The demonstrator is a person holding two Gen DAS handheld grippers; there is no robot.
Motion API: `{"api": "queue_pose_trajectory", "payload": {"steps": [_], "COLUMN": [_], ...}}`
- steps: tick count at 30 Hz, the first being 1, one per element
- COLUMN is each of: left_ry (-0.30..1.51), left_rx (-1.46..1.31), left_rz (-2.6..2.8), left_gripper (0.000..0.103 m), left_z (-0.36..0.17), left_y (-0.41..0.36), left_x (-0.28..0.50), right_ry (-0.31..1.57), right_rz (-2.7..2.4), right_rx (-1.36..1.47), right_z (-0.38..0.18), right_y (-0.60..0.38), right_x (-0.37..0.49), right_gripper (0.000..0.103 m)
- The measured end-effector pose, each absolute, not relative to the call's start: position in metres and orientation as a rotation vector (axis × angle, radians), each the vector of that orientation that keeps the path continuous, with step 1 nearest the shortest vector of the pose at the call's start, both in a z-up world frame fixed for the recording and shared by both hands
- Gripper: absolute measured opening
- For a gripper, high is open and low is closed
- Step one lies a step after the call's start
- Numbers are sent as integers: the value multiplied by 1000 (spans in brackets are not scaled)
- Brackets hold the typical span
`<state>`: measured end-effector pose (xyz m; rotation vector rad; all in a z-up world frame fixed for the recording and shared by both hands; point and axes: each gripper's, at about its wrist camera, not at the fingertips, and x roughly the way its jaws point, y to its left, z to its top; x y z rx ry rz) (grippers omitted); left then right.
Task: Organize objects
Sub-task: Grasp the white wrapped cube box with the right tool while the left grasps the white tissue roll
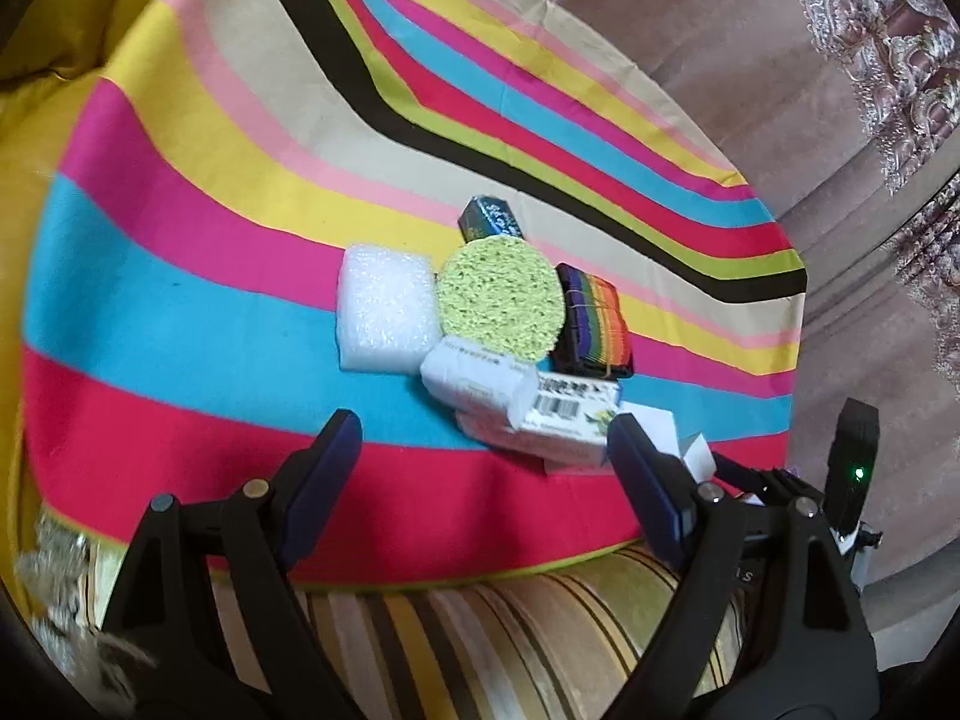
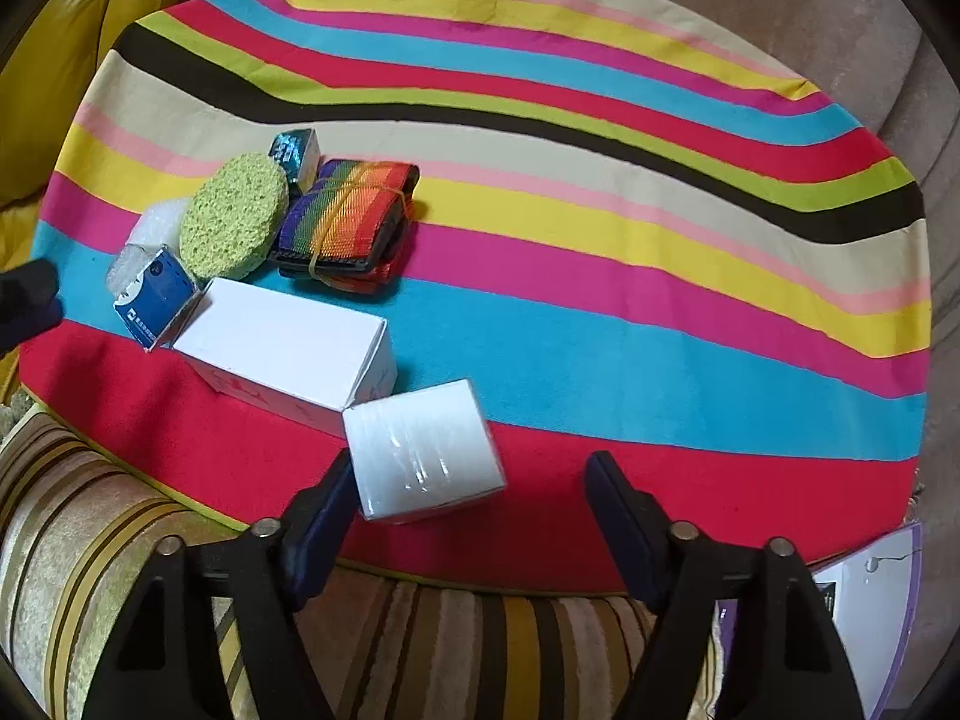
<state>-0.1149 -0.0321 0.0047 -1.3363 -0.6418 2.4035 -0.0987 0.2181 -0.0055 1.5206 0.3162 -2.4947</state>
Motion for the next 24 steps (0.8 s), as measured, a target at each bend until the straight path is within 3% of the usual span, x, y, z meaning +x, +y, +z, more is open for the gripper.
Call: {"api": "queue_pose_trajectory", "payload": {"steps": [6,18,22,24], "left_ry": [-682,-723,-735,-726], "left_rx": [-1369,-1351,-1349,-1344], "left_rz": [2286,2147,2120,2123], "left_gripper": [81,75,56,55], "left_z": [-13,-26,-30,-29], "left_y": [-33,-29,-29,-27], "left_x": [-136,-153,-155,-154], "right_ry": [257,196,191,196], "right_rz": [-2457,-2441,-2438,-2441], "right_rx": [1556,1543,1556,1557], "right_z": [-13,-15,-17,-16], "right_y": [219,226,227,228], "right_x": [-104,-103,-104,-103], "right_gripper": [44,44,43,43]}}
